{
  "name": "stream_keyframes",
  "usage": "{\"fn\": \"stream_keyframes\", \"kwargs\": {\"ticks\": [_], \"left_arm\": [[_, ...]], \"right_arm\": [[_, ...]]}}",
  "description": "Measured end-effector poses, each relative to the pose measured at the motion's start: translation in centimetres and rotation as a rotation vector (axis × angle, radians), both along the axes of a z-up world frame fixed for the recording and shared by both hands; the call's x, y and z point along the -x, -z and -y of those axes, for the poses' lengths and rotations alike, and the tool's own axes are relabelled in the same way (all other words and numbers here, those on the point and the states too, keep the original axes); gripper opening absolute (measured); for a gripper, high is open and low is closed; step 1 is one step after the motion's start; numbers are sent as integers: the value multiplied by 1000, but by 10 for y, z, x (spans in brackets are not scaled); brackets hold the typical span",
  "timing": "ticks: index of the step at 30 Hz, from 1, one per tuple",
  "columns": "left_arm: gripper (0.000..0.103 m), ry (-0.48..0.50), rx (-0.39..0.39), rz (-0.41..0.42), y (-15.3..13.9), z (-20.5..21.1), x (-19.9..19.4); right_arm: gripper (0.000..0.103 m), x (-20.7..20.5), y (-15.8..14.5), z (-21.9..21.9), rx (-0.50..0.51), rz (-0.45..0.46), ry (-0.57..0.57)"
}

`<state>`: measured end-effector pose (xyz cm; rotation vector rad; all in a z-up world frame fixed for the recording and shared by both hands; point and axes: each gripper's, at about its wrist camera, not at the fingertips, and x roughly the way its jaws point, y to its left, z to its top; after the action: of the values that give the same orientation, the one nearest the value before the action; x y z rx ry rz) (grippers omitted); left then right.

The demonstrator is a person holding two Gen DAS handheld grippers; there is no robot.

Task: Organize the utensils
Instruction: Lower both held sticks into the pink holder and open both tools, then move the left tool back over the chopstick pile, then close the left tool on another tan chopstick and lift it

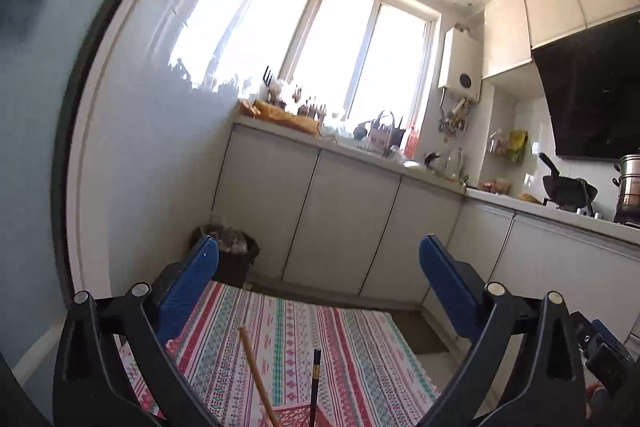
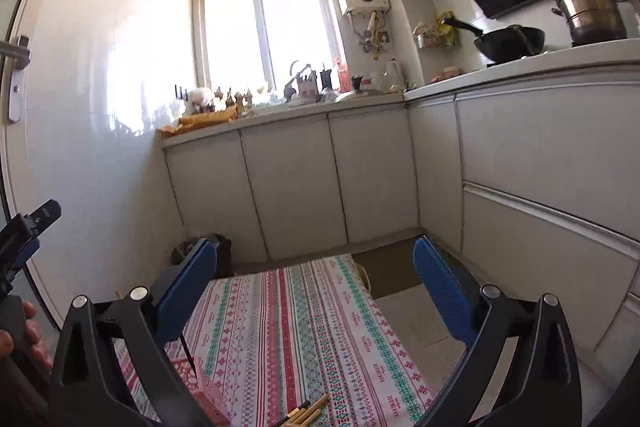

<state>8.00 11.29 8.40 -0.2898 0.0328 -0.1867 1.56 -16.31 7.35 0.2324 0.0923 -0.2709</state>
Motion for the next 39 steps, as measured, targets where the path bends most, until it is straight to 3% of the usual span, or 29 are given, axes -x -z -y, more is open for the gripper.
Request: {"fn": "stream_keyframes", "kwargs": {"ticks": [5,8,10,13,16,19,21,23,25,28,32,35,39], "left_arm": [[96,91,37,114,-36,6,41],[96,152,15,185,-56,20,69],[96,196,-6,203,-63,31,83],[96,237,-52,172,-68,50,90],[96,243,-93,190,-65,66,101],[96,271,-151,160,-61,87,99],[96,284,-230,51,-51,104,82],[96,369,-330,-123,-28,126,54],[96,438,-419,-310,6,150,26],[96,533,-536,-581,68,178,-12],[96,644,-688,-895,146,214,-55],[96,739,-774,-1053,191,235,-76],[93,851,-818,-1213,232,258,-89]], "right_arm": [[96,71,-32,4,39,339,221],[96,92,-42,9,22,459,292],[96,96,-44,16,10,461,259],[96,88,-47,29,-20,361,176],[96,79,-51,40,-64,249,37],[96,74,-51,54,-169,208,-137],[96,61,-47,62,-244,148,-251],[96,37,-36,70,-278,21,-300],[96,7,-16,78,-311,-150,-324],[96,-24,19,96,-415,-311,-345],[96,-42,52,134,-613,-379,-318],[96,-49,66,157,-710,-395,-305],[96,-54,79,169,-761,-422,-305]]}}
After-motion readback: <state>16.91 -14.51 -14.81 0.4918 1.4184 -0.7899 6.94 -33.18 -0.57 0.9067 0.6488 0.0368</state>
